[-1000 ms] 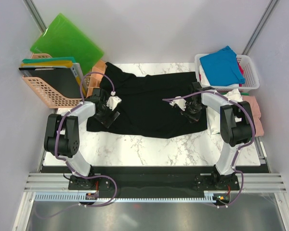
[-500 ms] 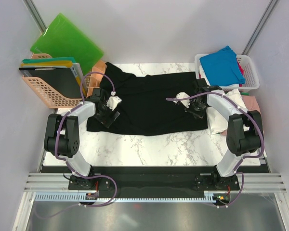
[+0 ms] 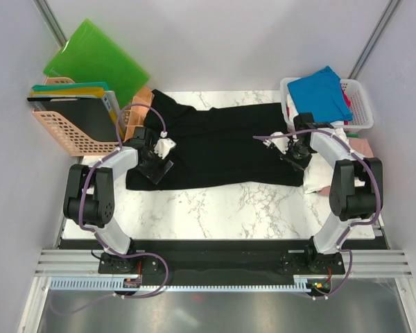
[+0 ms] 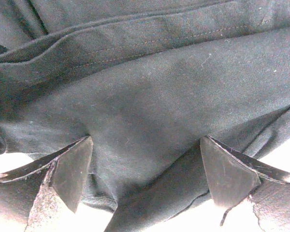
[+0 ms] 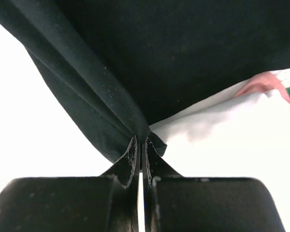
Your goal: Fold and stack the t-shirts
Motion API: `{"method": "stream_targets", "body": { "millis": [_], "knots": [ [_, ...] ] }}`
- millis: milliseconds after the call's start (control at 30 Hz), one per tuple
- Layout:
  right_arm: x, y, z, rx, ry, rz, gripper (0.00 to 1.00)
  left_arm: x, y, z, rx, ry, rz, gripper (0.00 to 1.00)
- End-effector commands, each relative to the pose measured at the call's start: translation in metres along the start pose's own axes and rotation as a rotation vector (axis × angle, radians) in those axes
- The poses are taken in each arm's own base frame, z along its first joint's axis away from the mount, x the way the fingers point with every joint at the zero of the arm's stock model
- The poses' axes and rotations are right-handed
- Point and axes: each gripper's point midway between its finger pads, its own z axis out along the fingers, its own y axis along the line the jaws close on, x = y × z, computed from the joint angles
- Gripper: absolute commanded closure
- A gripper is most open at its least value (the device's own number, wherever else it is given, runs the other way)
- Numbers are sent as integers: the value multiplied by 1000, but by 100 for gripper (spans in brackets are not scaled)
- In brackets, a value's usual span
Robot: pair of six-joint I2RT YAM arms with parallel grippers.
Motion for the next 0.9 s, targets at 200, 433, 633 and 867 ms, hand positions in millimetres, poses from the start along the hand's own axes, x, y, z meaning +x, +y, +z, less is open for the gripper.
{"method": "stream_targets", "body": {
  "millis": [200,433,633,867],
  "knots": [
    [-3,-14,6,-22,-26,25,100,20,-10,22,15,74,-2,0],
    [-19,-31,-7,20,-61,24,100,4,0,17,-13,36,-3,0],
    [-32,-50,-14,57,-87,35,100,4,2,20,-11,51,0,0],
    [-47,-65,10,33,-109,89,100,-28,17,6,-50,-40,-58,0]
  ]
}}
